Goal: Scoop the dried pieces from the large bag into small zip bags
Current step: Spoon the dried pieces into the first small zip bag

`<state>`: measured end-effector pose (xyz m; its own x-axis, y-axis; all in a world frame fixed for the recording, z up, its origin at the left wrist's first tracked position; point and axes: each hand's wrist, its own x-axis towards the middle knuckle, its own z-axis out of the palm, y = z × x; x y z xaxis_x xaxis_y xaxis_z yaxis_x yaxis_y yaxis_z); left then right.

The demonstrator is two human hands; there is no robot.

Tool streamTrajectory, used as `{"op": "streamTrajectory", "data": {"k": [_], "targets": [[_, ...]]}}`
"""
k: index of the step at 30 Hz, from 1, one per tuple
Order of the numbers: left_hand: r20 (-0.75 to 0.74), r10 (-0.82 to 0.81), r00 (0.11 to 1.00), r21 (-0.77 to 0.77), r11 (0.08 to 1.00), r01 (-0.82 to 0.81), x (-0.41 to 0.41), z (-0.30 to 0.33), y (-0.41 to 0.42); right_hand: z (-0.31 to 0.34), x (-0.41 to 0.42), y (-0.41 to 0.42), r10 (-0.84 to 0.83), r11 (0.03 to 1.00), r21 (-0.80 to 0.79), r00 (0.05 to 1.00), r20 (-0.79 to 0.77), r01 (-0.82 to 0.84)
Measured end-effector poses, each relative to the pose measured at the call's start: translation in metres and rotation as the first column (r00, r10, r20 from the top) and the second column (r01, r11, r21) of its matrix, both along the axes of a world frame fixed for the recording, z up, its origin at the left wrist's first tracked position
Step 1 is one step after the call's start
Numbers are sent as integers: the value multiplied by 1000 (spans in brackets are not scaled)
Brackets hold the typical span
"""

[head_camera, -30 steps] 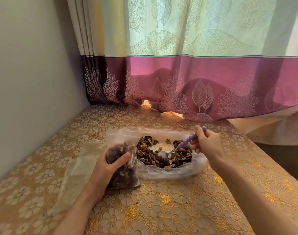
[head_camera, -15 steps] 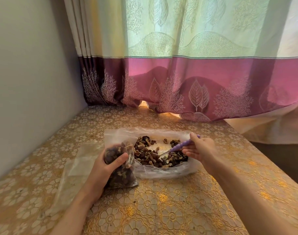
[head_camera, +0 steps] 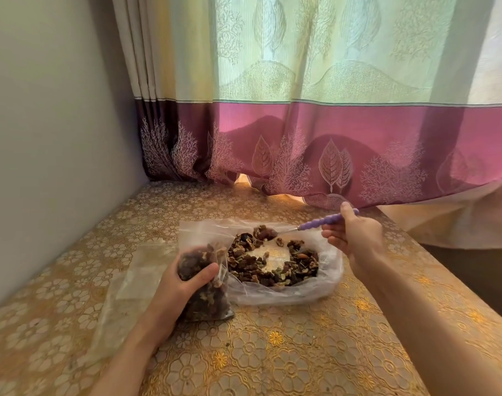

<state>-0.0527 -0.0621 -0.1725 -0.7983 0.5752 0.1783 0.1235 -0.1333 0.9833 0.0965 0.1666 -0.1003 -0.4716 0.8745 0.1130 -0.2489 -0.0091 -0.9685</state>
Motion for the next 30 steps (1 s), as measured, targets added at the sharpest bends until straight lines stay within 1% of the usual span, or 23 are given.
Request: {"op": "streamTrajectory", "data": {"k": [6,10,14,17,19,21,25,28,30], "targets": [[-2,18,1000,-20,1000,-18,1,1,1,24,-12,-19,101,995,-16,992,-74,-103],[-54,11,999,-24,1000,-12,3,6,1,32,-21,-32,169,986,11,980,-102,-169],[-100,-3,995,-34,999,-1,7,9,3,34,-24,-44,255,962,129,958,-129,-239],[-106,-43,993,-46,998,38,10,9,5,36,-22,-50,323,921,275,937,-135,-277],[-102,-59,993,-57,997,54,11,9,6,36,-20,-51,343,889,362,931,-123,-280],[-90,-70,993,-62,996,64,11,8,5,36,-18,-51,334,879,403,933,-134,-256],[-81,-81,993,-54,996,77,11,8,4,41,-17,-42,242,920,363,945,-220,-151],[-70,-67,995,-48,997,64,11,8,4,44,-17,-32,151,968,236,954,-259,-89],[-67,-66,996,-34,997,64,11,9,4,46,-18,-26,57,991,135,970,-236,-26]]}}
